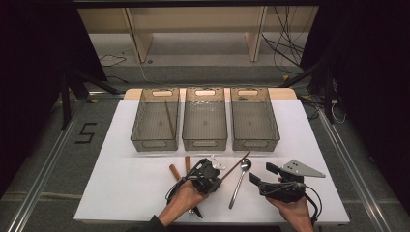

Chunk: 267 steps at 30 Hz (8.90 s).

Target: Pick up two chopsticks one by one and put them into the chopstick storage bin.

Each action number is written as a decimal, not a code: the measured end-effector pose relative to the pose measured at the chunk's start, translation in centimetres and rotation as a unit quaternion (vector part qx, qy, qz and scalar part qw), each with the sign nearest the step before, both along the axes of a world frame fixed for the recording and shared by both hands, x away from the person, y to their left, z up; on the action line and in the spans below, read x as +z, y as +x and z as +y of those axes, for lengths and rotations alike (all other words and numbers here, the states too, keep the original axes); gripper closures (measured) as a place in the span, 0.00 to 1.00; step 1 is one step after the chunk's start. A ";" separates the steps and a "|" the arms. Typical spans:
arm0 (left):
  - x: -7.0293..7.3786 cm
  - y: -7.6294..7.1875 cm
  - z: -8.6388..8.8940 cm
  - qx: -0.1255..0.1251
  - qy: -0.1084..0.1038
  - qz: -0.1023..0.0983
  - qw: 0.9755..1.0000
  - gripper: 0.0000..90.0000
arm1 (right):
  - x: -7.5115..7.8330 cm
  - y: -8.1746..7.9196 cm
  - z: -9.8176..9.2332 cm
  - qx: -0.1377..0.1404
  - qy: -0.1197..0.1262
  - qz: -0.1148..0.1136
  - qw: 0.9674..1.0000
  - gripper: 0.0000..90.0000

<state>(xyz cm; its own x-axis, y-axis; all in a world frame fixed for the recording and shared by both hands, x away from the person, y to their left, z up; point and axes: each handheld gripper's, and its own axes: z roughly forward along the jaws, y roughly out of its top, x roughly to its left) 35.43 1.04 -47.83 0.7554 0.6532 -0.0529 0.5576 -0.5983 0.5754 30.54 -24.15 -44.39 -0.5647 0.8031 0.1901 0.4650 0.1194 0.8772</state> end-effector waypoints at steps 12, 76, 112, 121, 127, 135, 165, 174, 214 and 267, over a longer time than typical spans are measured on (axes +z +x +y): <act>-0.1 0.0 -0.3 0.001 0.006 -0.001 1.000 0.93 | 0.0 0.0 0.1 0.002 -0.001 0.001 1.000 0.27; 4.7 0.7 3.5 -0.023 -0.041 0.016 0.999 0.94 | -4.4 0.2 11.8 0.136 -0.438 -0.275 0.845 0.48; 6.7 -0.2 4.5 -0.052 -0.055 0.031 0.997 0.94 | -4.5 -1.0 12.5 0.152 -0.514 -0.380 0.754 0.91; 8.2 -0.2 5.6 -0.053 -0.099 0.035 0.993 0.82 | -4.1 -1.4 12.9 0.157 -0.532 -0.397 0.731 0.95; 10.1 -0.2 7.8 -0.035 -0.139 0.009 0.990 0.70 | -3.3 -1.2 13.0 0.158 -0.538 -0.408 0.721 0.95; 12.4 -0.2 11.8 0.013 -0.193 -0.038 0.980 0.44 | -2.3 -0.5 11.8 0.143 -0.540 -0.385 0.735 0.95; 6.0 -2.1 17.1 0.071 -0.214 -0.116 0.967 0.30 | 9.0 6.6 10.8 0.124 -0.156 -0.128 0.972 0.95; 3.6 -3.0 17.2 0.076 -0.217 -0.126 0.965 0.28 | 9.2 10.4 11.7 0.126 -0.038 -0.023 0.991 0.95; 0.2 -5.6 18.8 0.108 -0.204 -0.162 0.959 0.24 | 9.4 21.6 25.3 0.093 0.078 0.136 0.983 0.95; -0.1 -5.5 18.6 0.108 -0.203 -0.154 0.961 0.24 | 9.3 20.6 23.9 0.120 0.012 0.122 0.985 0.45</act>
